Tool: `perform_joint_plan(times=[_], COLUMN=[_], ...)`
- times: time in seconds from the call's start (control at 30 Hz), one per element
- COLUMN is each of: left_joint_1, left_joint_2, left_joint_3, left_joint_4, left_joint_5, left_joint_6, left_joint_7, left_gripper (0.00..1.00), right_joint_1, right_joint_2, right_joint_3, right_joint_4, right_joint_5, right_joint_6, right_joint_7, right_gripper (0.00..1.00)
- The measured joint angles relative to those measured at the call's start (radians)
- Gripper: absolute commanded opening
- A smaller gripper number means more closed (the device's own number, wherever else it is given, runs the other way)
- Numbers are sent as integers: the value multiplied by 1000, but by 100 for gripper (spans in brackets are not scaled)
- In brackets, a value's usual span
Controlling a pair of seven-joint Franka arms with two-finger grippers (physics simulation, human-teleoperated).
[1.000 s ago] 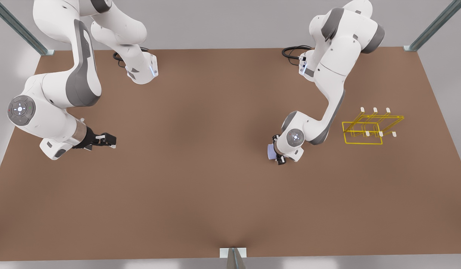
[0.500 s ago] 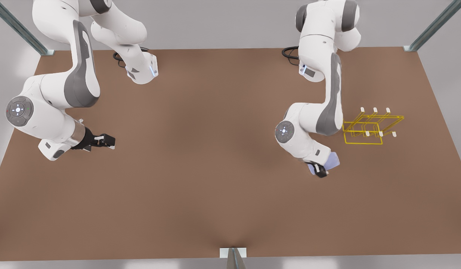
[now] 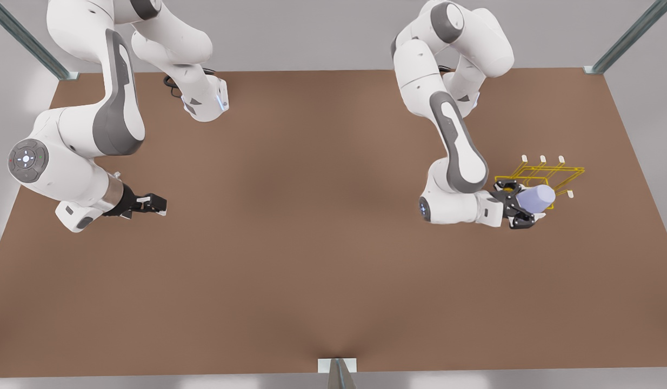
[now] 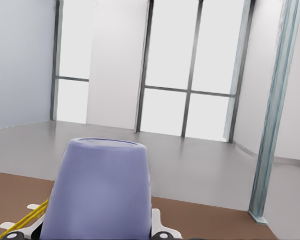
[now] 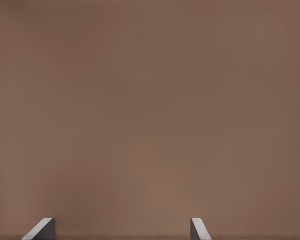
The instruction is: Place the cup on the cup holder
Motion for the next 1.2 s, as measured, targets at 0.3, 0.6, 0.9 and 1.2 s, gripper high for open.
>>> perform_joint_plan(times=[0.3,0.6,0.9,1.2], left_joint_1=[201,151,138,76], left_joint_2=[3,-26,-25,-27], left_joint_3=[-56,-56,-55,-49], left_joint_4=[-78,-239,-289,-352], left_joint_5=[95,137,140,147], left_joint_6=[71,164,251,282], left_joint_7=[43,34,-22,-64], left_gripper=[79,79,79,79], right_joint_1=[0,-2,-6,-6], right_joint_2=[0,0,0,1], right_joint_3=[0,0,0,0], right_joint_4=[0,-1,-2,-2], right_joint_5=[0,0,0,0], right_joint_6=[1,-2,-2,-1], right_joint_7=[0,-1,-1,-1], right_gripper=[100,100,100,100])
